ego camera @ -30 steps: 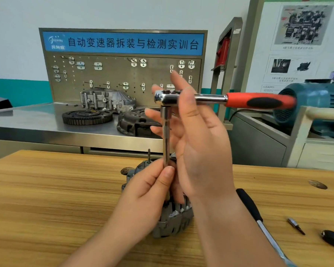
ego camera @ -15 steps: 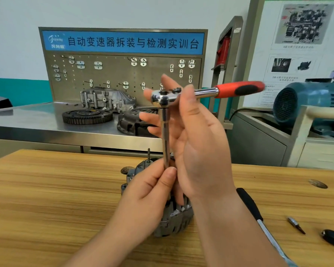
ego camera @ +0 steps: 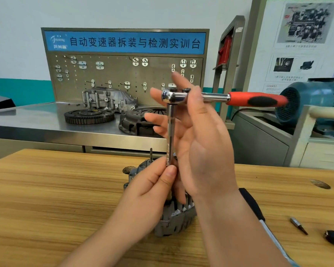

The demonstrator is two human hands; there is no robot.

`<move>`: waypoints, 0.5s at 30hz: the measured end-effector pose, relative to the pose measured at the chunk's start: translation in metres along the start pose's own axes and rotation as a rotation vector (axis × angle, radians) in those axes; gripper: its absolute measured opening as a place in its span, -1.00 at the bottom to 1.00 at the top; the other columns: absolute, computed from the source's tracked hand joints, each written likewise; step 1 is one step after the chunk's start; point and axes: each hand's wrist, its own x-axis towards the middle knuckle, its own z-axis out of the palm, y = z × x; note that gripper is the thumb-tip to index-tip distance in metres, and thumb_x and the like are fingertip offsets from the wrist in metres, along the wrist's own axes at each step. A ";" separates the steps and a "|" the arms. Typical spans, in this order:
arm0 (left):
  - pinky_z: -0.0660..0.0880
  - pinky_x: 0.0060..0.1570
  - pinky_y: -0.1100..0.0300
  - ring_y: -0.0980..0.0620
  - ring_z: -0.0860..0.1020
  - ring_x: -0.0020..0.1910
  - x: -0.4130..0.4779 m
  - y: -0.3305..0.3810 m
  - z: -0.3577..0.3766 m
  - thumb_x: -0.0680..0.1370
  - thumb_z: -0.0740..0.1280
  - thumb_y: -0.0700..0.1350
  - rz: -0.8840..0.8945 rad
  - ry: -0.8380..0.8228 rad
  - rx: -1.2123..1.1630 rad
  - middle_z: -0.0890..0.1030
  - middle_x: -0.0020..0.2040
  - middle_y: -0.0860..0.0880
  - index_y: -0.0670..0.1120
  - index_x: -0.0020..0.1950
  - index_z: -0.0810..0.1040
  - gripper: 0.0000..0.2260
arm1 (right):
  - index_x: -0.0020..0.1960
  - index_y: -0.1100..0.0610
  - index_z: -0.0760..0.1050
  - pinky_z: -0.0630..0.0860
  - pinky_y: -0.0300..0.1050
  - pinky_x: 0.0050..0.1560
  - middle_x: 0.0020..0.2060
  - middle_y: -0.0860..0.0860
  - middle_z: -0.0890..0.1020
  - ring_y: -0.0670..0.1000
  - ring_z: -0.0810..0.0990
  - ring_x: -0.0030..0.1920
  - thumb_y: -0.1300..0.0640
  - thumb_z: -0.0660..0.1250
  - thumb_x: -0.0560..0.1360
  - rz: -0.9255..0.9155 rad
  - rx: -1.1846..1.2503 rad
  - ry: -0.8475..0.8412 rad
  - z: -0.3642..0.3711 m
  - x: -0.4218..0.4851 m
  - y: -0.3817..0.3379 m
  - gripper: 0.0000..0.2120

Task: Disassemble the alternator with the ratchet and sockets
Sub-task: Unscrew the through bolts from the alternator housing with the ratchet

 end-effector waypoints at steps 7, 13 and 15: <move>0.42 -0.33 0.26 0.01 0.47 -0.36 0.003 -0.002 0.000 0.55 0.15 0.04 0.020 0.023 0.071 0.60 -0.34 0.04 -0.04 -0.11 0.55 -0.76 | 0.17 -0.18 0.53 0.46 0.07 0.28 0.23 -0.09 0.59 0.02 0.57 0.22 -0.01 0.28 0.52 -0.149 -0.144 -0.071 0.000 0.002 0.000 -0.76; 0.51 -0.13 0.29 0.01 0.60 -0.16 0.001 0.002 -0.004 0.52 0.17 0.10 0.017 -0.066 -0.044 0.65 -0.17 -0.10 -0.13 -0.02 0.56 -0.67 | 0.24 0.02 0.49 0.56 -0.06 0.08 -0.03 0.07 0.71 0.05 0.68 -0.13 -0.15 0.07 0.54 0.053 0.056 -0.024 -0.001 0.001 0.001 -0.58; 0.52 -0.11 0.10 -0.08 0.58 -0.19 0.002 0.002 -0.005 0.55 0.17 0.02 0.008 -0.064 -0.031 0.63 -0.25 -0.12 -0.15 -0.08 0.57 -0.71 | 0.21 -0.03 0.52 0.55 -0.11 0.00 -0.03 0.05 0.70 0.03 0.67 -0.12 -0.10 0.13 0.54 0.034 0.022 -0.016 -0.001 0.001 -0.001 -0.65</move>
